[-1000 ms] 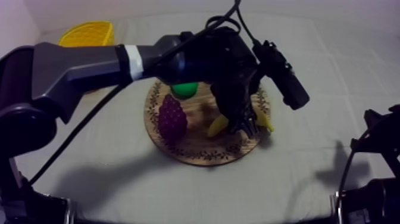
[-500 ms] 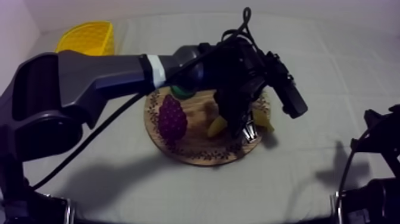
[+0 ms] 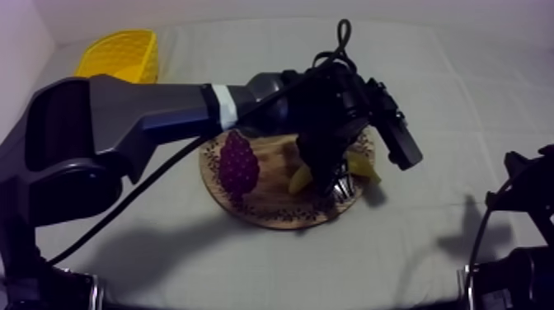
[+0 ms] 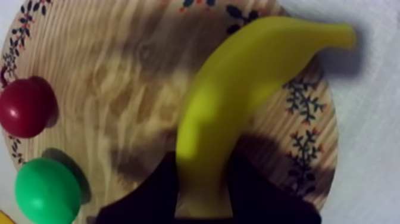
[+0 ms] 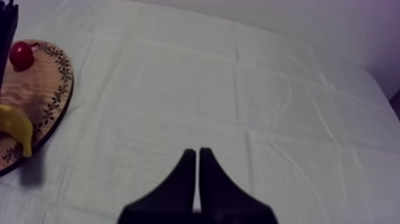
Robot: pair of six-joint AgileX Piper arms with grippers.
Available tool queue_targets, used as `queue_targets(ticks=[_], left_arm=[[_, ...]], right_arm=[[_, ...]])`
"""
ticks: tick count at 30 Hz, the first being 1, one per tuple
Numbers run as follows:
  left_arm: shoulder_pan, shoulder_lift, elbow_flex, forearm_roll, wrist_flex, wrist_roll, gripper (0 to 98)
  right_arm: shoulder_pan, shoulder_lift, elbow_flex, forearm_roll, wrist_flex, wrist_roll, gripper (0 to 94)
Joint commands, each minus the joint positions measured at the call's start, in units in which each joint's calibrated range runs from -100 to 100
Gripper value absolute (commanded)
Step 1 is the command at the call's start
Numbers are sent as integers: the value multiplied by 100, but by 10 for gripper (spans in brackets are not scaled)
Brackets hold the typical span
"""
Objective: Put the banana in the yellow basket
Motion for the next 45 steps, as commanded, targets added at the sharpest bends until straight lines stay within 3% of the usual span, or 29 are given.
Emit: queue_targets(ticks=[1,10,19,34,45], left_arm=[[3,-164,-36,-81,74,6,226],[-124,-1290,-499,-543,806,-62,218],[-739,-2653,-342,-904,827,-167,224],[-2534,-4105,1951,-786,-341,-54,222],[-3252,-4085,2782,-745,-1029,79,221]], right_arm=[[-1,-2,2,1,2,2,3],[-1,-2,2,1,2,2,3],[-1,-2,2,1,2,2,3],[-1,-2,2,1,2,2,3],[-1,-2,2,1,2,2,3]])
